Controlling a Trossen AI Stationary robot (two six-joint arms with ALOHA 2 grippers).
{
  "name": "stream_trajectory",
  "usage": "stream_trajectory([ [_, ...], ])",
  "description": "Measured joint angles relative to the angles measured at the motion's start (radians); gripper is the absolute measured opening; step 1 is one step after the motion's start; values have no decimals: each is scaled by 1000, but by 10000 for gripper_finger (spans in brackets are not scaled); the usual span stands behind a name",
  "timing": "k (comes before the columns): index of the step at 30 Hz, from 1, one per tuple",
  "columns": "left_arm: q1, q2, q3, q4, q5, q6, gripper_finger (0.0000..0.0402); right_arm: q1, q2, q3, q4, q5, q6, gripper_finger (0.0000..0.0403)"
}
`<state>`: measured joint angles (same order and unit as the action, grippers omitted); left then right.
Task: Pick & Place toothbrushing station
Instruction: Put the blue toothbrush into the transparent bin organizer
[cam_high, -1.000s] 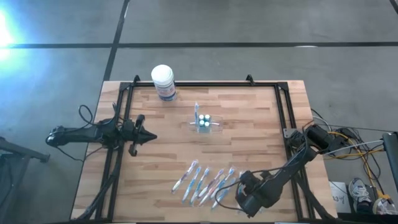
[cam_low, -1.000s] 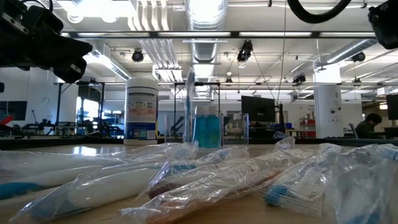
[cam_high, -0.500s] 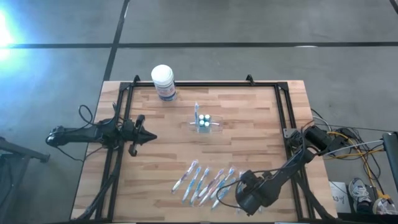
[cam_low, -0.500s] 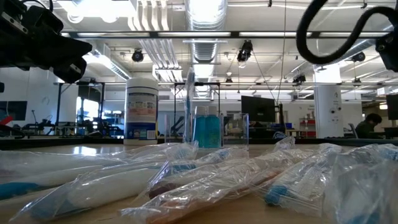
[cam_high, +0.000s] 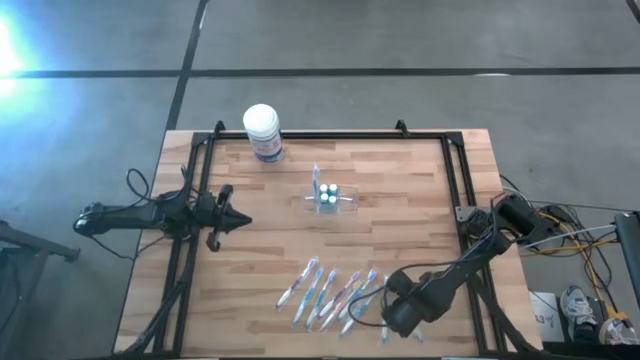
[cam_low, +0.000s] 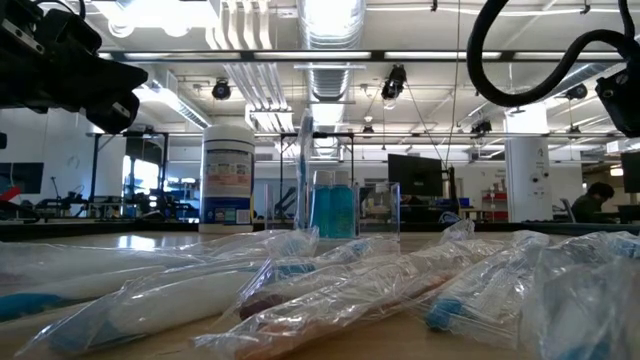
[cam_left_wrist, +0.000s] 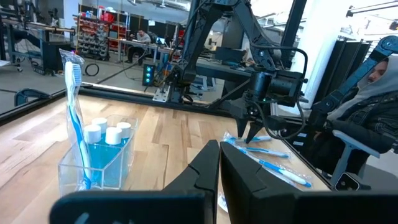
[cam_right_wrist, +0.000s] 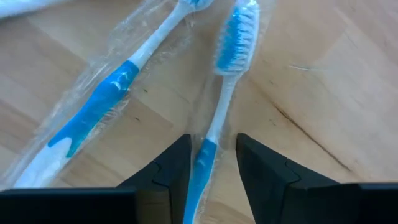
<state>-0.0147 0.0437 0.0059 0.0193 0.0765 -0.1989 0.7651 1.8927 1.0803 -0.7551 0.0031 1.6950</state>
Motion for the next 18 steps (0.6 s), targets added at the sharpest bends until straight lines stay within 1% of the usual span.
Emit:
stream_trajectory([
  [4,0,0,0,0,0,2,19,-11,0,-5,0,-9,-62,93],
  [10,0,0,0,-1,1,2,19,-21,-12,-25,11,-19,-128,26],
  [11,0,0,0,-1,1,2,19,-22,-16,-25,10,-19,-144,20],
  [13,0,0,0,-1,1,-3,19,-22,-29,-25,-1,-6,-165,18],
  [16,0,0,0,-1,2,-13,19,-20,-68,-27,-12,39,-189,16],
  [17,0,0,0,-1,2,-13,19,-20,-86,-30,-12,67,-198,16],
  [18,0,0,0,-1,1,-13,19,-19,-107,-37,-30,120,-211,15],
])
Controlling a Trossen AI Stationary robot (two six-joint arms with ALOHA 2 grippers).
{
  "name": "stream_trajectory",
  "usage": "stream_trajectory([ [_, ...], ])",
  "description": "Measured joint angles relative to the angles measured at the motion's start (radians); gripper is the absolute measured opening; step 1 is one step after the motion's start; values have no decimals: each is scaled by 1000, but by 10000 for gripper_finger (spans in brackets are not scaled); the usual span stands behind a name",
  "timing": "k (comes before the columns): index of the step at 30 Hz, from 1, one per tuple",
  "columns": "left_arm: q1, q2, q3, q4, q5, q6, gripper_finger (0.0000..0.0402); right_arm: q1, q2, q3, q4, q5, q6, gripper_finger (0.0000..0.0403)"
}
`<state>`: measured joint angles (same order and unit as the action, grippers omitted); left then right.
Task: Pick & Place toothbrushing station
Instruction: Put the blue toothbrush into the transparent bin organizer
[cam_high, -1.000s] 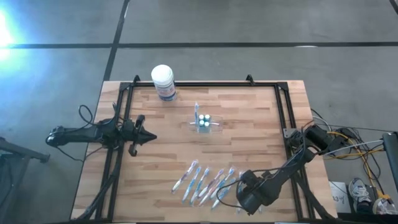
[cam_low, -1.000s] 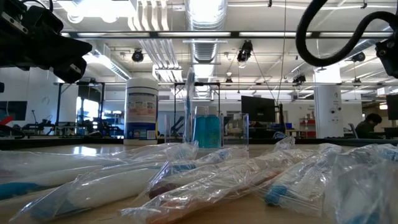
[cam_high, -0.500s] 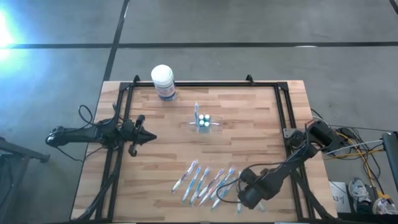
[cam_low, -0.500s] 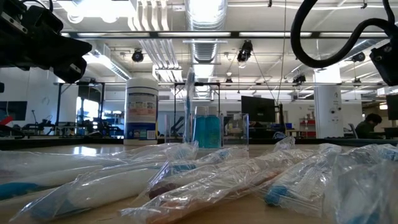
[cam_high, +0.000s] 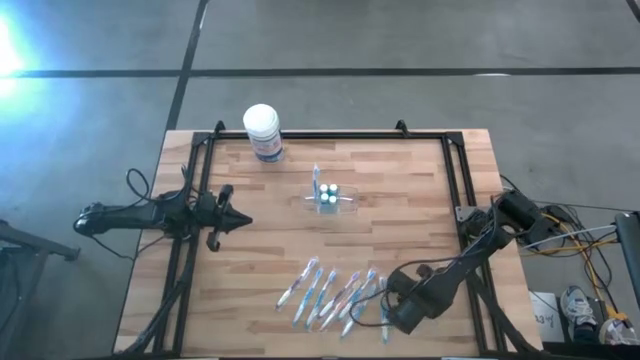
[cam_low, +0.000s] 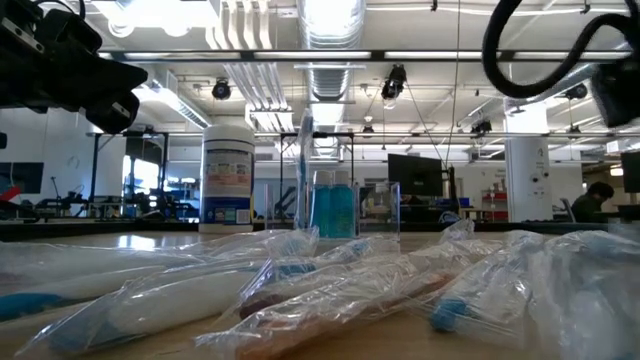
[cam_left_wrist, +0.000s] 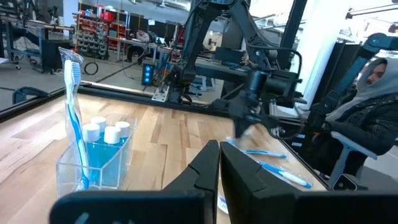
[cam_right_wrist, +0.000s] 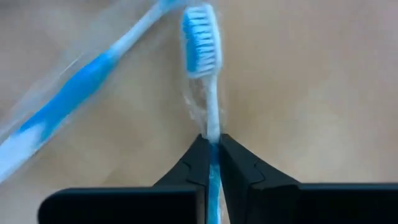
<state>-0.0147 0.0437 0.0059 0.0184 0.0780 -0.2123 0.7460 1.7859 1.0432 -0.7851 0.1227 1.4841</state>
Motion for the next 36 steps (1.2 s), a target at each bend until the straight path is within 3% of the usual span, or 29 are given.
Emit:
stream_trajectory([
  [5,0,0,0,2,0,-4,19,4,-160,2,22,256,-95,8],
  [16,0,3,0,4,0,-49,19,5,-434,-7,53,546,-451,6],
  [22,0,4,0,4,-3,-52,19,3,-573,-108,296,692,-770,7],
  [28,0,4,0,5,-13,-52,19,-12,-749,-323,770,681,-1216,8],
  [33,0,4,0,5,-17,-42,19,-71,-914,-524,1086,514,-1464,8],
  [36,0,4,0,5,-26,-18,19,-127,-997,-613,1170,437,-1538,8],
])
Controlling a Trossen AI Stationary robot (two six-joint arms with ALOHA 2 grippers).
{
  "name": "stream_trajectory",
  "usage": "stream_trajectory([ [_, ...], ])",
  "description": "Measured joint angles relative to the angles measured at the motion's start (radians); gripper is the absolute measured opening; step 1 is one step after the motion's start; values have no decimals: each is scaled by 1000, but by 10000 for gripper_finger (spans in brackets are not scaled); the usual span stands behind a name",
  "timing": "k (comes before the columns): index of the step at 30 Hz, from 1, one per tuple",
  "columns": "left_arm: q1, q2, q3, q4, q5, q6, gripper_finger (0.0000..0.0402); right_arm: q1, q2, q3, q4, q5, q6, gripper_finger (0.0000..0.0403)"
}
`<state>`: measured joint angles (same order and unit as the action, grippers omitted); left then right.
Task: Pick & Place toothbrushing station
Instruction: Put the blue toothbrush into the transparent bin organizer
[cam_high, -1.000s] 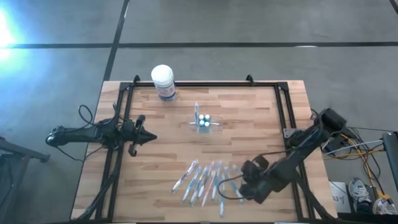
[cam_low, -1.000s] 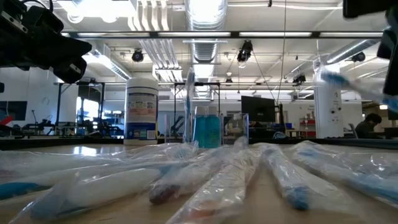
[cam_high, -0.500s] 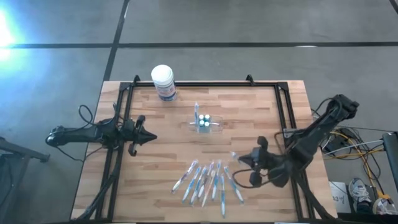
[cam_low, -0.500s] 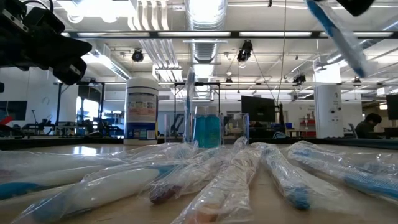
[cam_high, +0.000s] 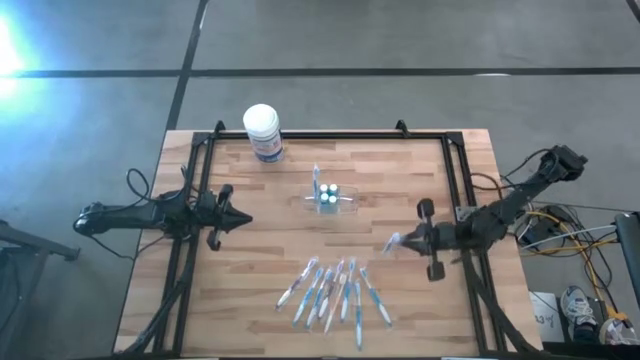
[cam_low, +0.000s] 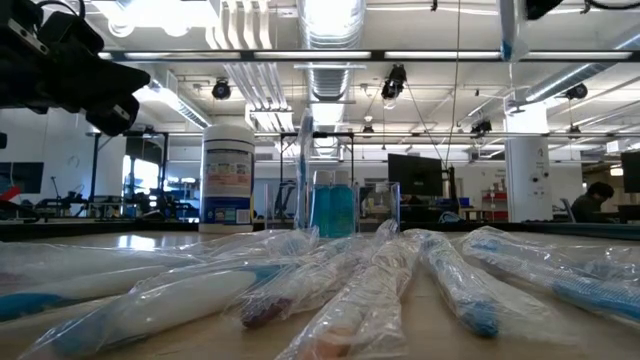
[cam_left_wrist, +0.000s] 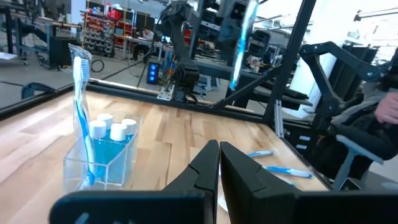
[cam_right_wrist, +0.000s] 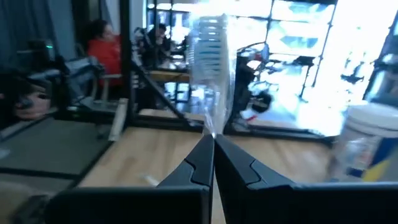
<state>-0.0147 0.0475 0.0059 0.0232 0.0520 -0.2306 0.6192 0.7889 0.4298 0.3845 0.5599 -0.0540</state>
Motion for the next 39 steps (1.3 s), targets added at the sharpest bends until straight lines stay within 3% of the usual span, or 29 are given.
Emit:
stream_trajectory([
  [5,0,0,0,0,-19,17,19,-93,-140,-91,-5,-40,-65,8],
  [11,0,0,0,0,-30,24,19,-196,-300,-202,-7,-193,-73,8],
  [22,0,0,0,2,-54,19,19,-208,-454,-328,-6,-195,-67,8],
  [32,0,0,0,3,-53,24,19,-208,-445,-312,76,-191,-94,8],
  [39,0,0,0,5,-54,49,19,-271,-280,-143,55,-191,-141,8],
])
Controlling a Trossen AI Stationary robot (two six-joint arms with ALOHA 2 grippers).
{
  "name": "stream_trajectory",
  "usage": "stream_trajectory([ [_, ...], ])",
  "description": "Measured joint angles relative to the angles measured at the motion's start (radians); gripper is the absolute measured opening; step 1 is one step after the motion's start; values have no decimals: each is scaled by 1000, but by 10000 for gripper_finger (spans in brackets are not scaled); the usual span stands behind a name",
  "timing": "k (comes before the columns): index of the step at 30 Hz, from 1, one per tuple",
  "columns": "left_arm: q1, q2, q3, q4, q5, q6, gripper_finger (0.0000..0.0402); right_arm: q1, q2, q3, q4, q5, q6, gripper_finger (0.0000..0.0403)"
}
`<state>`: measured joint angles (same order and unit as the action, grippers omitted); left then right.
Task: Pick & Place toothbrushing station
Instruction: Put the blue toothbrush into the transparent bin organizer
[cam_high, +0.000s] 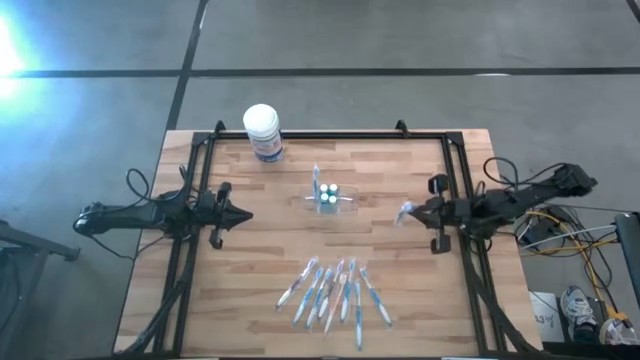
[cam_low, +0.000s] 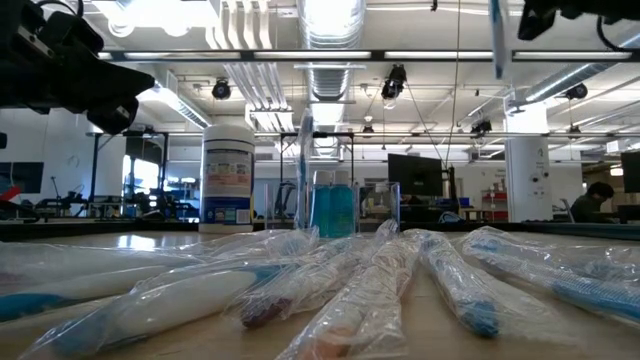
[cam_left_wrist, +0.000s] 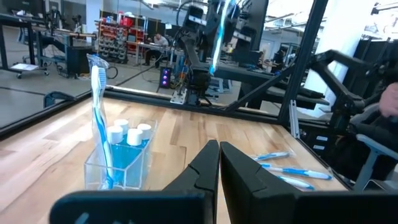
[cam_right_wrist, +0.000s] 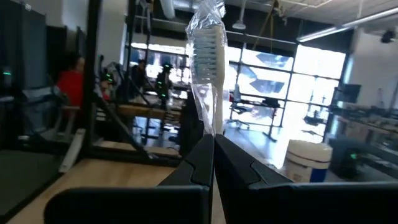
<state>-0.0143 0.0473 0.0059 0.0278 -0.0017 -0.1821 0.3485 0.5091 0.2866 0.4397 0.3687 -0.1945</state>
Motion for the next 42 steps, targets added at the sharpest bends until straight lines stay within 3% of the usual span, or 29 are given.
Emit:
stream_trajectory([
  [3,0,0,0,3,-2,10,19,-69,110,93,-22,-33,1,8],
  [8,0,0,0,3,-16,14,19,-212,289,229,13,-267,2,8],
  [12,0,0,0,1,-16,14,19,-316,411,319,26,-367,8,8],
  [18,0,0,0,-4,-17,14,19,-456,568,335,242,-517,75,8],
  [34,0,0,0,-6,-15,13,19,-647,943,180,809,-563,224,8],
  [42,0,0,0,-9,-14,0,19,-674,1124,133,1041,-545,258,8],
])
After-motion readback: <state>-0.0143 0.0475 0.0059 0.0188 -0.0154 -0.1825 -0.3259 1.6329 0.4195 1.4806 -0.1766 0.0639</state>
